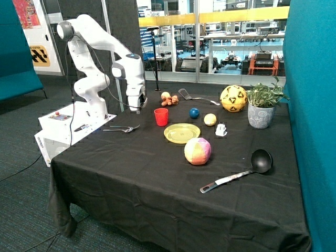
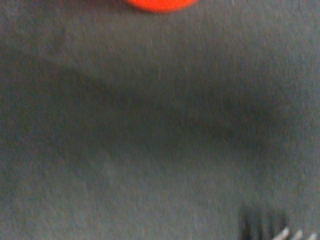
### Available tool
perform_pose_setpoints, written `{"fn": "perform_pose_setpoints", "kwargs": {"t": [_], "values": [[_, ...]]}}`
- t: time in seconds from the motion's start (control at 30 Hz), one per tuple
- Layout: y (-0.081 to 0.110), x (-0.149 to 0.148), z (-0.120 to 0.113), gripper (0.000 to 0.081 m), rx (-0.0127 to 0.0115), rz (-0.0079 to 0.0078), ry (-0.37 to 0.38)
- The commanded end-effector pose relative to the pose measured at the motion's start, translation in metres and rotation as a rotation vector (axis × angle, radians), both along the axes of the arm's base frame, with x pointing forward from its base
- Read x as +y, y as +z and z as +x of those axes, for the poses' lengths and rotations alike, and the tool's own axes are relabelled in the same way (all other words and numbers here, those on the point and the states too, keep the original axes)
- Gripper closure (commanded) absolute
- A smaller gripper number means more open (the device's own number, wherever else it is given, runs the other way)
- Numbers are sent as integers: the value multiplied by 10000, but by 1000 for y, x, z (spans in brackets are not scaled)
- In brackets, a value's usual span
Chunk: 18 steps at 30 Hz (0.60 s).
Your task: Set the table
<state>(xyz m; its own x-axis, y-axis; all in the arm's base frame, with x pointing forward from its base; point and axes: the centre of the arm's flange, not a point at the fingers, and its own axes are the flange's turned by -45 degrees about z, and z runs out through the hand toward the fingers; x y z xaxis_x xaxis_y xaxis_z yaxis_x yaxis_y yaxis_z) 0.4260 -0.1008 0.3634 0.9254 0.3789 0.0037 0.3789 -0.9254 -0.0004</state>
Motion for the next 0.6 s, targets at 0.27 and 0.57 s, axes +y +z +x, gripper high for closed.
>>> {"fn": "perform_pose_setpoints", "kwargs": {"t": [0.27, 0.57], "values": [[21, 32, 51, 505, 32, -18, 267], [23, 49, 63, 498, 32, -18, 373]]}}
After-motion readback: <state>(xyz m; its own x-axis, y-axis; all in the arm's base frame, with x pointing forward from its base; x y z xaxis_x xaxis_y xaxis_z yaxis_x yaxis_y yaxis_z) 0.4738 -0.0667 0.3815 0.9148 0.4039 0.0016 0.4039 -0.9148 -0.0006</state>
